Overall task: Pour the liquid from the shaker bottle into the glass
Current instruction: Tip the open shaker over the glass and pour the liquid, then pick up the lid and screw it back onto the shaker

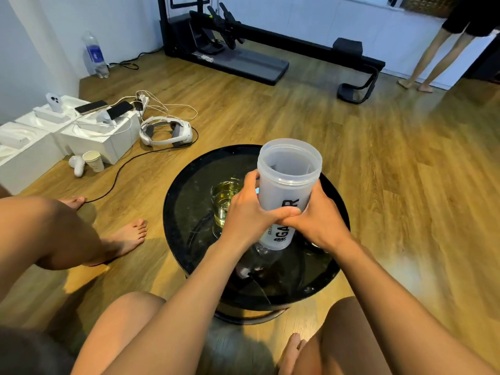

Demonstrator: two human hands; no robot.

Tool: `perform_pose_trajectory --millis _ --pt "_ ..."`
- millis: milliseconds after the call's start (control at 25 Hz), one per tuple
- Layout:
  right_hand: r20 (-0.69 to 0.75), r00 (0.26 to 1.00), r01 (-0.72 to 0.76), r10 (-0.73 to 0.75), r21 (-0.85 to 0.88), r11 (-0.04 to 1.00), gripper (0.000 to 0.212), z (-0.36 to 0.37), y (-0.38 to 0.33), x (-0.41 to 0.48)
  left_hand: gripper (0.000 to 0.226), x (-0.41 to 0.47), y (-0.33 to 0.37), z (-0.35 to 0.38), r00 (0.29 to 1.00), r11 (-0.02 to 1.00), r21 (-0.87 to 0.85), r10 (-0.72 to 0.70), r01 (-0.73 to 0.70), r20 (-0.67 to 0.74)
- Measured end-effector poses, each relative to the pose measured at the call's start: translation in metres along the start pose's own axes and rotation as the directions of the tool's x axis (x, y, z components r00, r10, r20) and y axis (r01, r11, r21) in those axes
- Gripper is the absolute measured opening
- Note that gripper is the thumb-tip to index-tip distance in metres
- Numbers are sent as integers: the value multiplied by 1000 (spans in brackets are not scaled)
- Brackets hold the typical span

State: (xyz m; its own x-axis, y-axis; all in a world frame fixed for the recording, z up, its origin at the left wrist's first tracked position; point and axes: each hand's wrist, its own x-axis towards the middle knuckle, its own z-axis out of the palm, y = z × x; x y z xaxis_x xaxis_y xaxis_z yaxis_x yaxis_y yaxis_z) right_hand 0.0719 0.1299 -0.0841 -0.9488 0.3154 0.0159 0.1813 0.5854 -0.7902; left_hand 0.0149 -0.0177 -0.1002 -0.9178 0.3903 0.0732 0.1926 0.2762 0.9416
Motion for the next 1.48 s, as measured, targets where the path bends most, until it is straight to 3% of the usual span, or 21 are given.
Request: perform_pose_trajectory --millis 200,440,560,680,760,920,1120,1240,1360,1480 --pt "11 1000 -9 9 -17 1000 97 2 16 -4 98 -3 -13 7 998 1000 -11 -13 13 60" --pt "40 998 -54 51 92 994 92 4 28 -8 95 -11 -14 14 995 998 35 -62 60 74" --pt "48 994 -99 99 -15 995 99 0 45 -12 104 -22 -10 12 976 968 153 -209 198 63" --pt "4 983 -179 182 -162 971 99 -17 70 -22 83 -46 -5 19 894 879 327 -416 347 168" --pt "-9 980 -197 201 -231 953 96 -25 85 -26 81 -57 -3 40 874 856 435 -414 279 254" --pt "40 972 -209 232 -307 928 94 -26 109 -22 91 -45 -8 107 910 866 494 -269 85 316" --pt "84 961 -194 265 -479 856 101 -20 131 13 104 -7 -25 159 919 823 561 -285 88 273" --pt "123 942 -194 312 -559 806 109 -12 136 27 96 2 -38 161 933 764 643 -267 53 241" --pt "97 944 -207 315 -570 795 111 -10 135 30 89 3 -39 159 943 765 643 -234 28 236" --pt "47 956 -241 291 -442 864 111 -28 121 20 88 -1 -18 155 951 801 598 -169 -20 258"
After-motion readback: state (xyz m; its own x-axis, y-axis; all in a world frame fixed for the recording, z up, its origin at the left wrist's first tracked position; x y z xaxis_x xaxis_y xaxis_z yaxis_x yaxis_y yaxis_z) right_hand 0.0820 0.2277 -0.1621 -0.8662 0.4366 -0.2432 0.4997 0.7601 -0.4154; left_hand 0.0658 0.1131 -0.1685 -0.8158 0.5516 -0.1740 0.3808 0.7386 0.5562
